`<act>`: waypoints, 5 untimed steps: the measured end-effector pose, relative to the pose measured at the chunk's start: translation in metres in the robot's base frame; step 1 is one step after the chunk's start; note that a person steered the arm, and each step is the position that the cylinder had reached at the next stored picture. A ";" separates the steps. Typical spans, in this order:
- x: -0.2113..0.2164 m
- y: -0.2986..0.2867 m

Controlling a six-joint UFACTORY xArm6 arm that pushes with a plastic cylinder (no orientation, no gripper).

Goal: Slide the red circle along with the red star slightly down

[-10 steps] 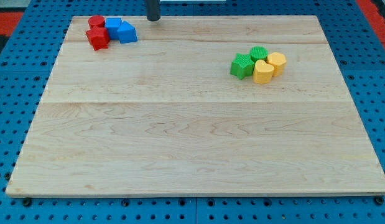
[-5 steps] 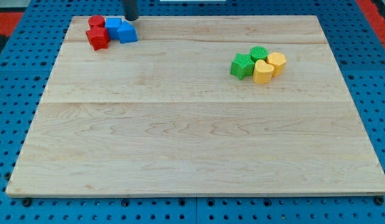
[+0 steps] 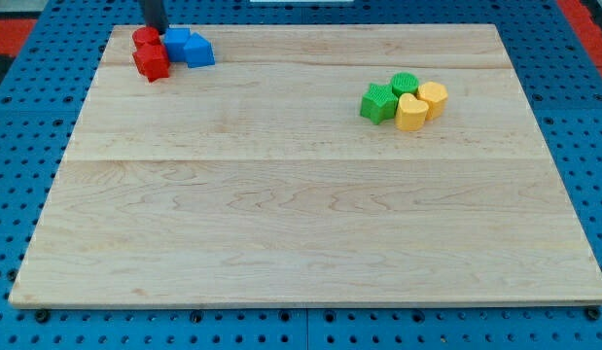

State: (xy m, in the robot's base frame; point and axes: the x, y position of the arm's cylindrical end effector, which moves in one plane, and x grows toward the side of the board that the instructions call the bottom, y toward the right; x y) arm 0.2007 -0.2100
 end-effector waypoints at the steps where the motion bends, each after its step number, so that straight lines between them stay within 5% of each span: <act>1: 0.008 0.000; 5: 0.032 0.002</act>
